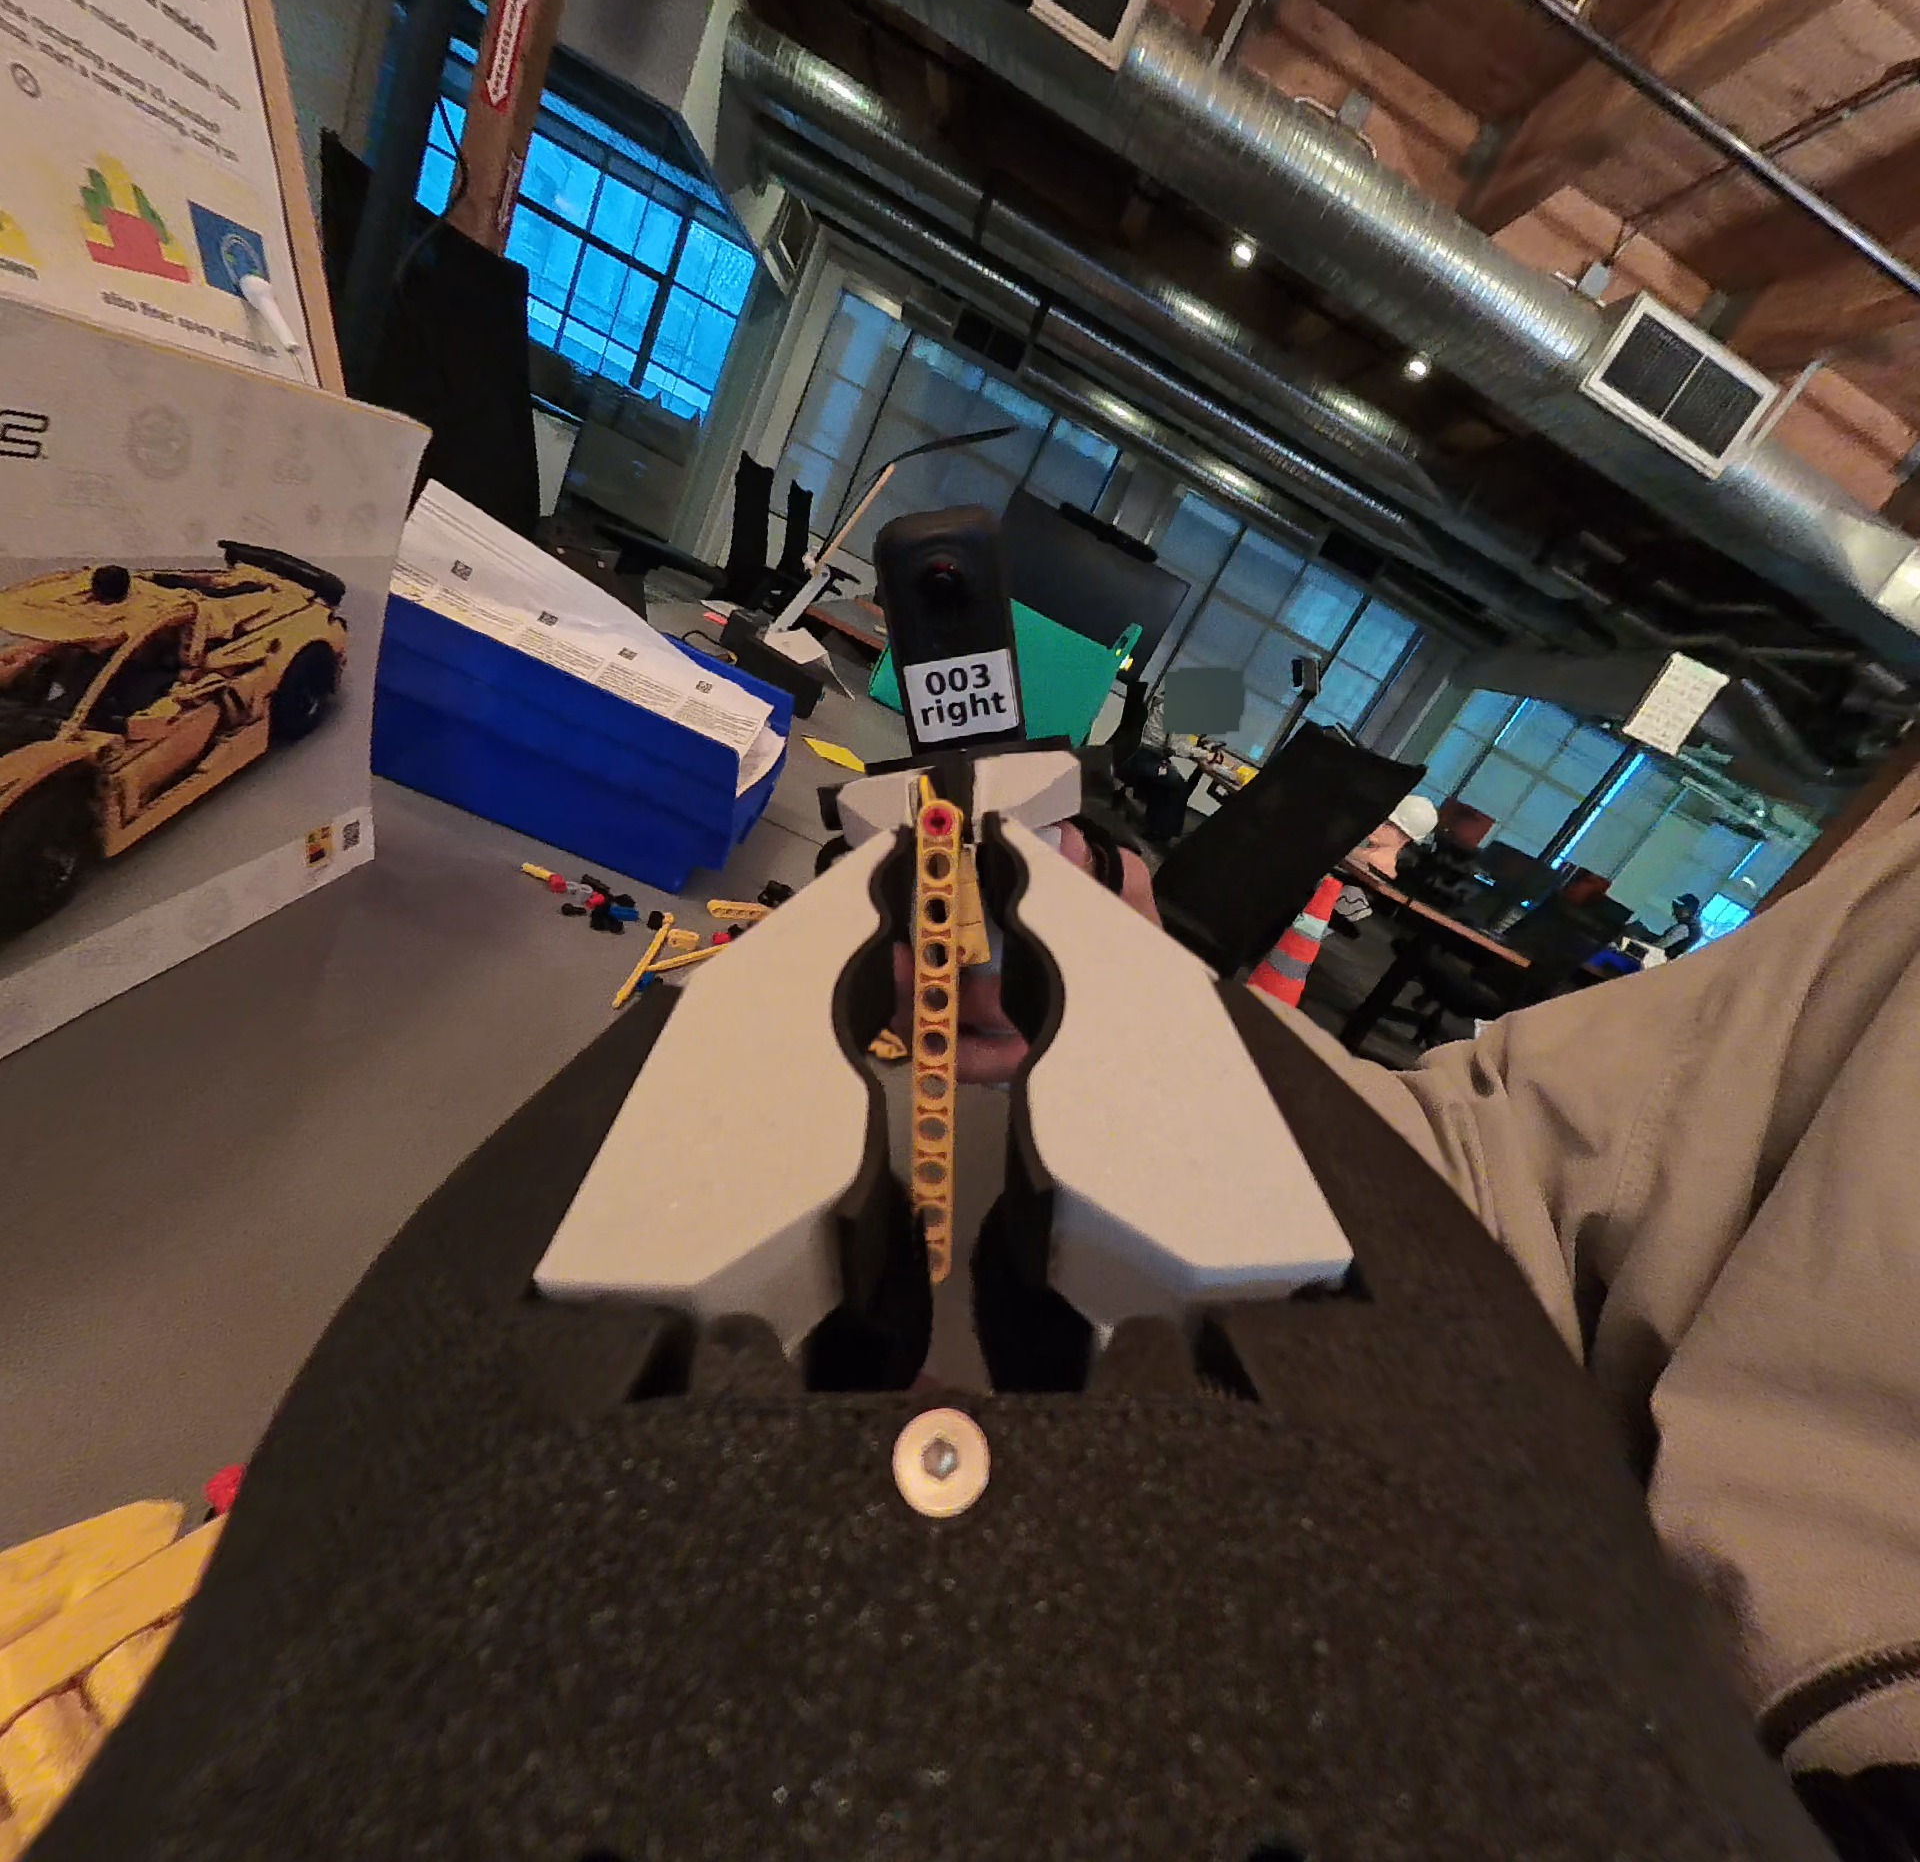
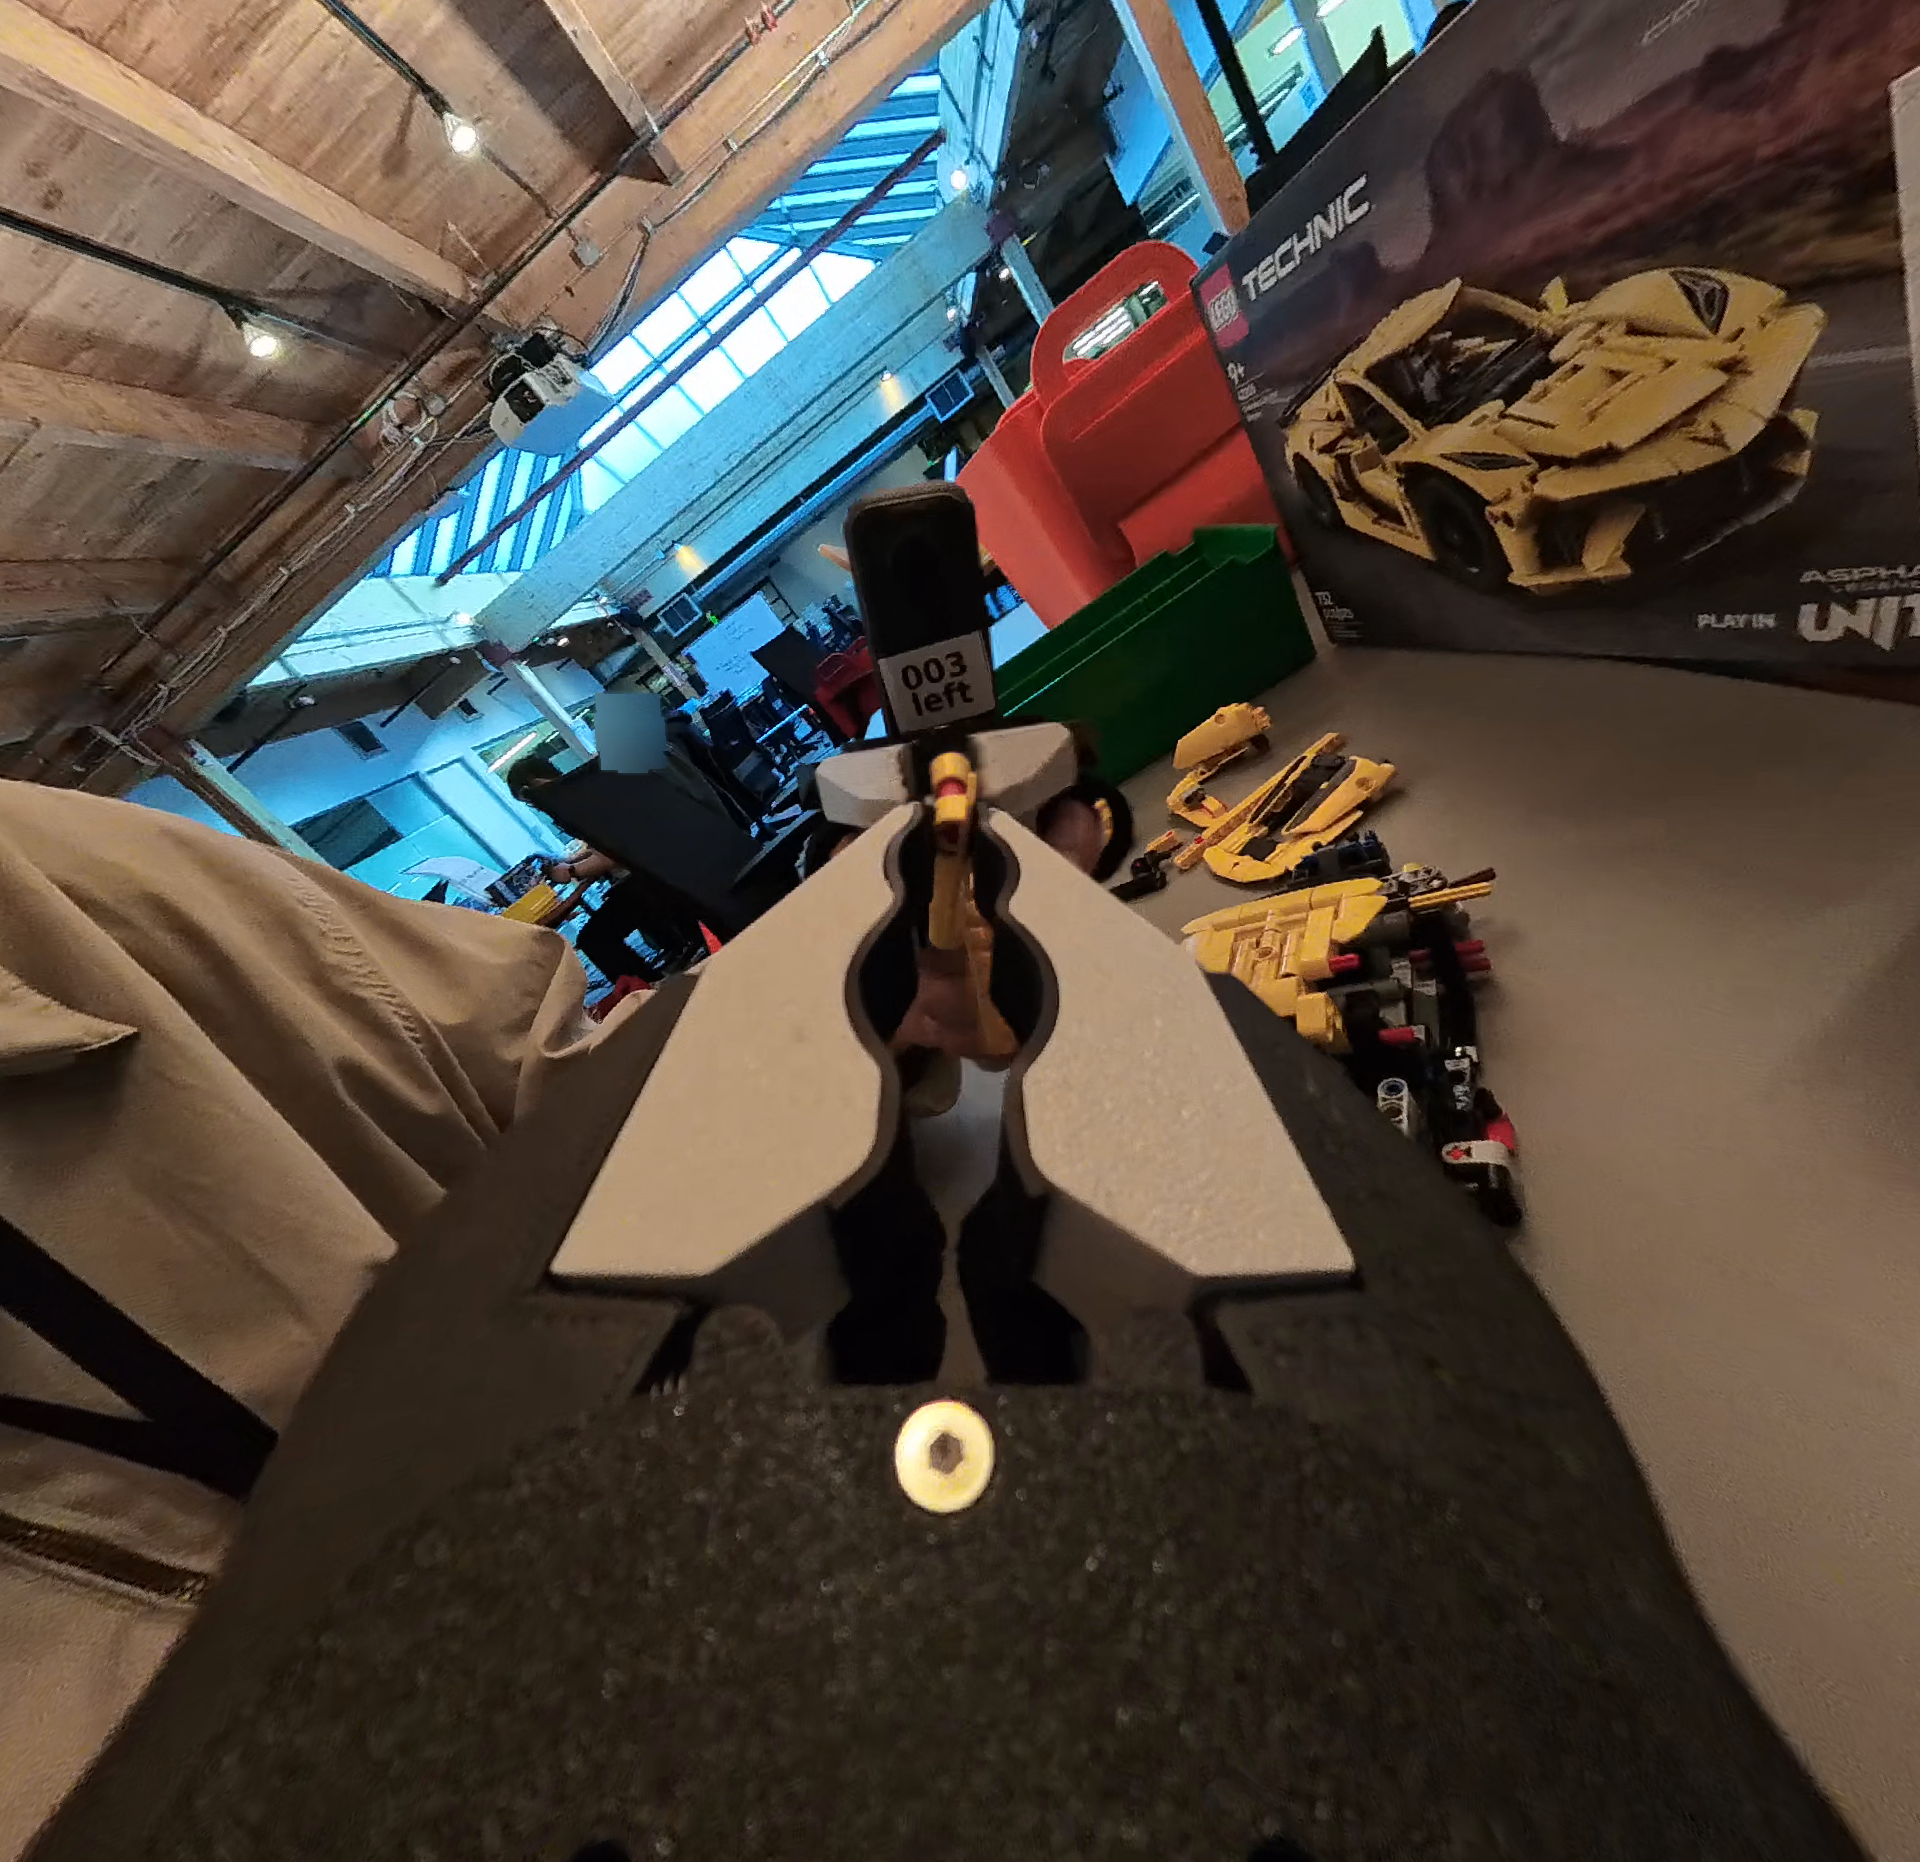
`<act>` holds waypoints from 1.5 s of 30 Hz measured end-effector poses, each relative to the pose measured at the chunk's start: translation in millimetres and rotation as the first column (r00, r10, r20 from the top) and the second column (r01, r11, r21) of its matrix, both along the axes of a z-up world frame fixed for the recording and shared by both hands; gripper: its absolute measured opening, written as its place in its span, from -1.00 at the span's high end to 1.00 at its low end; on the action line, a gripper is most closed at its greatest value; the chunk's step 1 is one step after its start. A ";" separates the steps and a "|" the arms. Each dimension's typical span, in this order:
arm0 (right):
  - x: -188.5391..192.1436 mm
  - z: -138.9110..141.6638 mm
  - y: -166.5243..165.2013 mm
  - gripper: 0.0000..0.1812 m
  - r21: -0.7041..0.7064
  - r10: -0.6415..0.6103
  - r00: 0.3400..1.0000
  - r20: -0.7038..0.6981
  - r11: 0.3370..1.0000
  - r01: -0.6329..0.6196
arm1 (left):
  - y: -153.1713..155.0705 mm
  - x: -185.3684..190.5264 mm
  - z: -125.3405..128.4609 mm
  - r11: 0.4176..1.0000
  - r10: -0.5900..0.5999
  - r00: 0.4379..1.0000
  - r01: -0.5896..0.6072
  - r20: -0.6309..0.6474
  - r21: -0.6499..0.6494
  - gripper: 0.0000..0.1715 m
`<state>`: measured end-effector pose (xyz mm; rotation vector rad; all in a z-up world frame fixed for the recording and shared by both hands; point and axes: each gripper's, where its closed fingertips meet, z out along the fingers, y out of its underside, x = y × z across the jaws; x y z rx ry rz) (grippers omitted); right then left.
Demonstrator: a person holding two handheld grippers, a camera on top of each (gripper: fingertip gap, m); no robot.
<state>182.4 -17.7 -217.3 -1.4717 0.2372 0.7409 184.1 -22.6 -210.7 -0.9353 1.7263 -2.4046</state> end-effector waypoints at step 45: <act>-1.8 -53.7 -12.1 0.74 -0.259 0.107 0.964 0.244 0.965 -0.042 | 7.1 -9.2 -8.4 0.994 -0.105 0.993 0.104 -0.052 -0.027 0.94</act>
